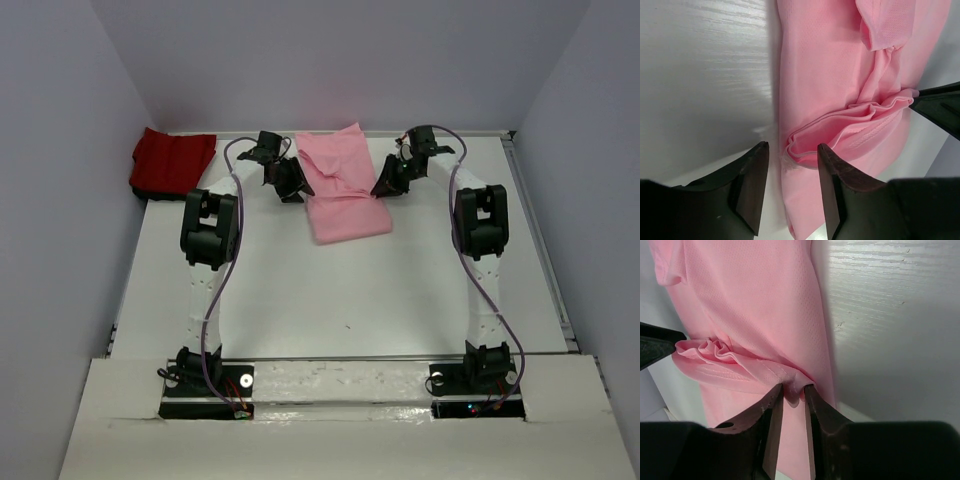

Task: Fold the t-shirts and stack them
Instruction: Fold the folded rectangular tshirt in 1/3 of the way

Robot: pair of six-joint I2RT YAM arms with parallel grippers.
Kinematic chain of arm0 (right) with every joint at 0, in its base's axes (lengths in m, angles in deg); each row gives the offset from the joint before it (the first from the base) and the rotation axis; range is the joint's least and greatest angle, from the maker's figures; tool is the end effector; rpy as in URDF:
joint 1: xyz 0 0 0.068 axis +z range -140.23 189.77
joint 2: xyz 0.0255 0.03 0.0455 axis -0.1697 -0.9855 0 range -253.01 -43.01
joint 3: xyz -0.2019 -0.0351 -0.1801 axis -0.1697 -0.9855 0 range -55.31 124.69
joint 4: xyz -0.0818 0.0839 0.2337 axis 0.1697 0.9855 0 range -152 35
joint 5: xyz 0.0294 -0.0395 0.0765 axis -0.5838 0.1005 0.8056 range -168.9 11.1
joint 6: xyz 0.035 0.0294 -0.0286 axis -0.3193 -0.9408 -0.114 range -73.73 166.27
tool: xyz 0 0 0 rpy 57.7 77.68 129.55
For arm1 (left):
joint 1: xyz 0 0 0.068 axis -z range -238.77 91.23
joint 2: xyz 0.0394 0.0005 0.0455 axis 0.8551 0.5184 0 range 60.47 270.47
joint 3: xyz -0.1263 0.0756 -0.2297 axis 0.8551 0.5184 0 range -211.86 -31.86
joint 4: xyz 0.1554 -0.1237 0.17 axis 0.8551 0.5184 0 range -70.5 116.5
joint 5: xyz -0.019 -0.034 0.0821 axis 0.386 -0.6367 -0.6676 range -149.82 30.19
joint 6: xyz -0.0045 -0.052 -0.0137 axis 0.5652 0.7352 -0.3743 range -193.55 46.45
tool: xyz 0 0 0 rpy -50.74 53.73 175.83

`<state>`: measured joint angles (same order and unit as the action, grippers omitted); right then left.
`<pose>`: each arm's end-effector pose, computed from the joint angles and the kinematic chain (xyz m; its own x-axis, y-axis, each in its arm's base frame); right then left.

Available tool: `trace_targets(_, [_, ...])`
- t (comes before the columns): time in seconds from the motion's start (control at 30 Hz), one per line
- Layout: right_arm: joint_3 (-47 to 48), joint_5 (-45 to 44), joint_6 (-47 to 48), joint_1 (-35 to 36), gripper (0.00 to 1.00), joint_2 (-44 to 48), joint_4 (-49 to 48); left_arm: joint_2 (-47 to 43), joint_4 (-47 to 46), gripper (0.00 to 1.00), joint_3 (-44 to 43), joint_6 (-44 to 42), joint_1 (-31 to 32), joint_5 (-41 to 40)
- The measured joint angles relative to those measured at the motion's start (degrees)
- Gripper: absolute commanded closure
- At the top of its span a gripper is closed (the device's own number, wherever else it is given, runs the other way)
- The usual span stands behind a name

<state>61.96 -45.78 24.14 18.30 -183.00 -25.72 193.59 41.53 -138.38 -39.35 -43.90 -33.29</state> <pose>0.5162 0.0970 0.1550 -0.9368 0.1786 -0.3007 -0.0536 0.7764 0.6279 0.4950 -0.1479 0.1707 -0.8893 -0.2842 -0.3583 0.0183 0.7607 -0.6488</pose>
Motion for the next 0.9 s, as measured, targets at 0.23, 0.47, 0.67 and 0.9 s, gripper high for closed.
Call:
trace_targets(0.23, [0.0,-0.2,-0.2,0.0,0.41,-0.2,-0.8,0.0,-0.3,0.36,0.0,-0.6,-0.5,-0.3])
trace_targets(0.47, [0.0,-0.3,0.5,0.1,0.34,0.3,-1.7,0.0,-0.4,0.36,0.0,-1.0,-1.2,-1.2])
trace_targets(0.67, [0.1,-1.0,1.2,0.1,0.34,0.9,-1.8,0.0,-1.6,0.37,0.0,-1.3,-1.9,-1.9])
trace_targets(0.9, [0.0,-1.9,1.6,0.0,0.34,2.6,-1.7,-3.9,-4.9,0.37,1.9,-1.4,-1.9,-1.9])
